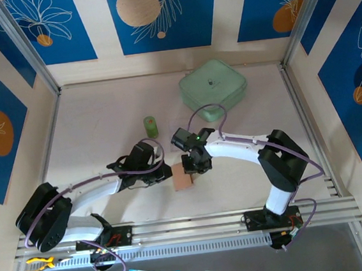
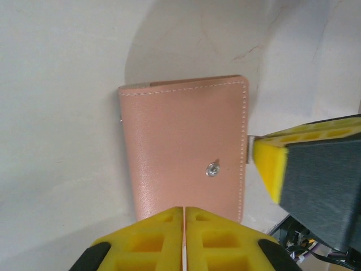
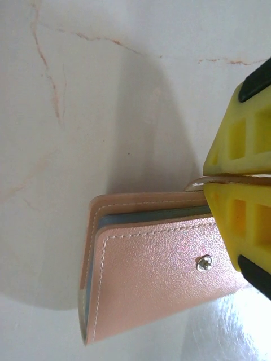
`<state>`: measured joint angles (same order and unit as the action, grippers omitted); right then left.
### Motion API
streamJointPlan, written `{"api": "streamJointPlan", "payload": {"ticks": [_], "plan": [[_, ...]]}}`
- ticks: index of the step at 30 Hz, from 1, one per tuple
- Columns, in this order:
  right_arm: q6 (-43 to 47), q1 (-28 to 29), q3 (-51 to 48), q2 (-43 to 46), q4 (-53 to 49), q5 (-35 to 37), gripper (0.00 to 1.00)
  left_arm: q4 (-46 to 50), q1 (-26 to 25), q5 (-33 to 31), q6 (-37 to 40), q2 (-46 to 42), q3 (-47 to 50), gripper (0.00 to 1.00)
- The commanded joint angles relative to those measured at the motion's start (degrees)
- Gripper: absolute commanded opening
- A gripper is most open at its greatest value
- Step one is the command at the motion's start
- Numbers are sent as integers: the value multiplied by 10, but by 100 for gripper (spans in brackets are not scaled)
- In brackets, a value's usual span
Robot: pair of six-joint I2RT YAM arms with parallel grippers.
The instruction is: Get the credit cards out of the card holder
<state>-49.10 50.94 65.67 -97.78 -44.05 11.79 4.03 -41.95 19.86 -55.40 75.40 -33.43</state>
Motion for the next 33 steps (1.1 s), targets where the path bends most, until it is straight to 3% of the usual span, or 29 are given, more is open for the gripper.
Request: {"api": "streamJointPlan", "payload": {"ticks": [1,9,16,33], "plan": [[2,3,25,21,-37,-3,12,26,5,0,13,3,-25,9],[-11,4,32,48,-52,-2,11,30,8,12,26,-4,-44,9],[-11,9,29,68,-41,11,11,58,8,-14,54,-19,-44,11],[23,34,59,49,-4,1,12,100,9,-40,67,-83,-41,12]]}}
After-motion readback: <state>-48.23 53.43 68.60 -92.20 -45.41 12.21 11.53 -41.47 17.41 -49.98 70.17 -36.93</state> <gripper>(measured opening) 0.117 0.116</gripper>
